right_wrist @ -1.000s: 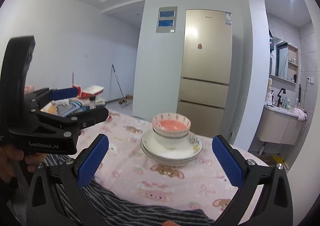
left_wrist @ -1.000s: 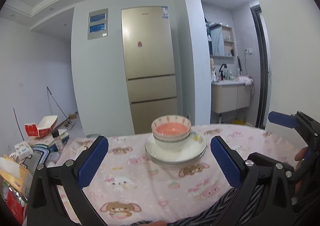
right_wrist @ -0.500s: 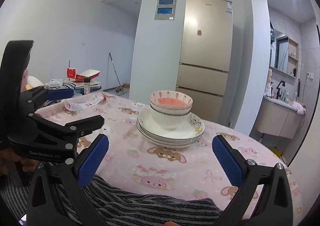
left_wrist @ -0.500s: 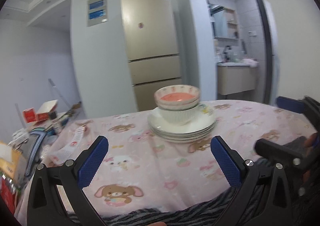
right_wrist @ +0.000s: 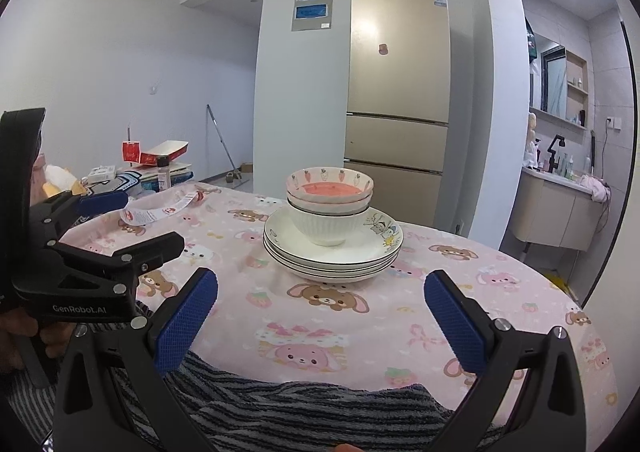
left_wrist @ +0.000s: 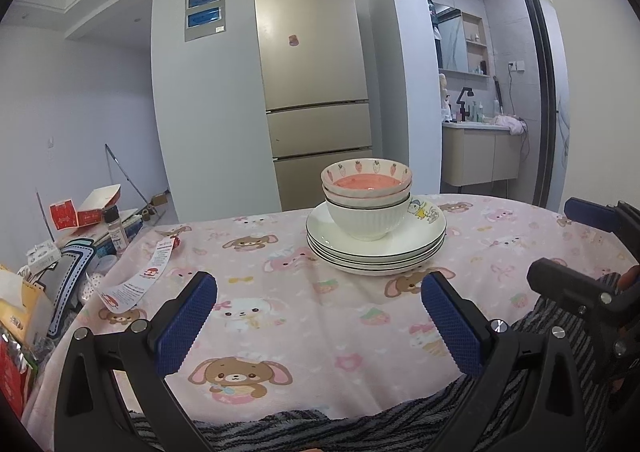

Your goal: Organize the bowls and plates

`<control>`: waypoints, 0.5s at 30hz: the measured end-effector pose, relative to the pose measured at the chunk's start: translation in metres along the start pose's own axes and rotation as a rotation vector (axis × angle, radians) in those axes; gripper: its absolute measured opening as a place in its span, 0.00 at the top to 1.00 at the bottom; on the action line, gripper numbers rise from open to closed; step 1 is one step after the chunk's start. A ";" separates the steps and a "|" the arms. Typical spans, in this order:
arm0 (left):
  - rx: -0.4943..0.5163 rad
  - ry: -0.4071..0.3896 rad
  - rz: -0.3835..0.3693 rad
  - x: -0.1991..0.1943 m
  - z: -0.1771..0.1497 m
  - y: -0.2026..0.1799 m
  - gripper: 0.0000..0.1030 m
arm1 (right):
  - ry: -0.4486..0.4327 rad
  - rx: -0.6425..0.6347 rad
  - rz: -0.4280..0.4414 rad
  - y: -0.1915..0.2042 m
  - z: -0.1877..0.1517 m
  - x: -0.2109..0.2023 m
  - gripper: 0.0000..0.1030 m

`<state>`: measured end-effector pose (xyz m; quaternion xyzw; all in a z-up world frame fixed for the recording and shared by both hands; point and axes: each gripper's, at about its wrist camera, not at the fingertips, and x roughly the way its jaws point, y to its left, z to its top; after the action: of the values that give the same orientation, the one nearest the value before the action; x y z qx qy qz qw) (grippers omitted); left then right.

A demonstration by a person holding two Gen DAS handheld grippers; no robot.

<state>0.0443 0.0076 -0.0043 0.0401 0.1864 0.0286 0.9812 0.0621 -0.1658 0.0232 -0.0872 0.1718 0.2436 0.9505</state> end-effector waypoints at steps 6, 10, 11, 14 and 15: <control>0.002 -0.001 0.001 -0.001 0.000 -0.001 0.00 | -0.005 -0.001 -0.008 0.000 0.000 -0.001 0.00; 0.001 -0.001 0.001 -0.001 0.000 -0.001 0.00 | -0.007 -0.001 -0.008 0.000 0.000 -0.001 0.00; 0.001 -0.002 0.001 -0.001 0.000 -0.001 0.00 | -0.007 -0.001 -0.009 0.000 -0.001 -0.001 0.00; 0.002 -0.001 0.001 -0.001 0.000 0.000 0.00 | -0.008 -0.001 -0.010 0.000 0.000 -0.001 0.00; 0.001 -0.001 0.000 -0.001 0.000 0.000 0.00 | -0.008 -0.001 -0.010 0.000 0.000 -0.001 0.00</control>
<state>0.0437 0.0073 -0.0042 0.0406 0.1858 0.0287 0.9813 0.0611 -0.1668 0.0235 -0.0876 0.1675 0.2392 0.9524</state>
